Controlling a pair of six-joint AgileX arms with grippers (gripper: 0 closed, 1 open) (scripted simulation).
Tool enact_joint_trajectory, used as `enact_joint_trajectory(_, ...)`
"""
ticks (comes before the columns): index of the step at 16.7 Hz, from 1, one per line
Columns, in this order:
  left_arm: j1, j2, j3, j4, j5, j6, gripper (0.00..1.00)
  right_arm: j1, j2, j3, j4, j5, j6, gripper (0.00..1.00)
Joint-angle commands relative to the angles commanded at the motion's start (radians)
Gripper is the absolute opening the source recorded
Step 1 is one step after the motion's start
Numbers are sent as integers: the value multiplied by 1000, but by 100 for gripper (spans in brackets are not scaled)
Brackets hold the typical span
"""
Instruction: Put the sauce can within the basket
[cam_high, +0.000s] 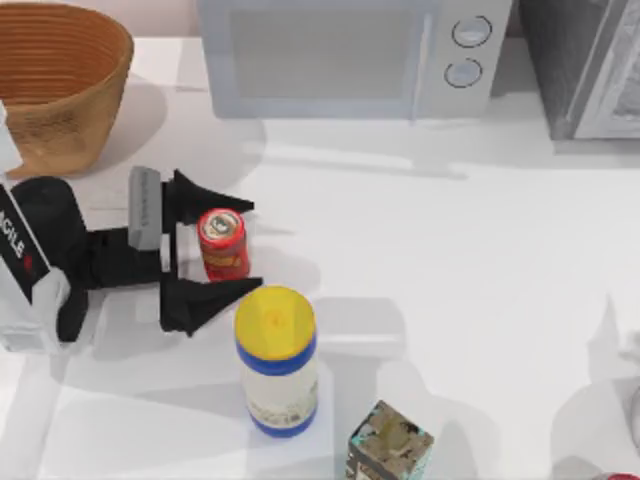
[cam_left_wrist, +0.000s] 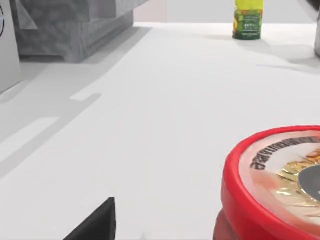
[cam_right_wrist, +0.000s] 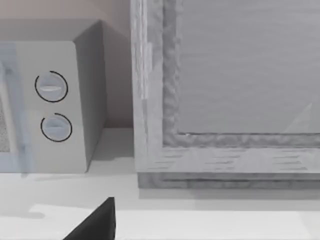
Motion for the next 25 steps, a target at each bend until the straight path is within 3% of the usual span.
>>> enact_joint_trajectory(2,0,0,0,0,0,0,100,0,0,0,0,0,0,100)
enact_joint_trajectory(15,0,0,0,0,0,0,2,0,0,0,0,0,0,100)
enact_joint_trajectory(25,4,-2,0,-3,0,0,0,0,0,0,0,0,0,100)
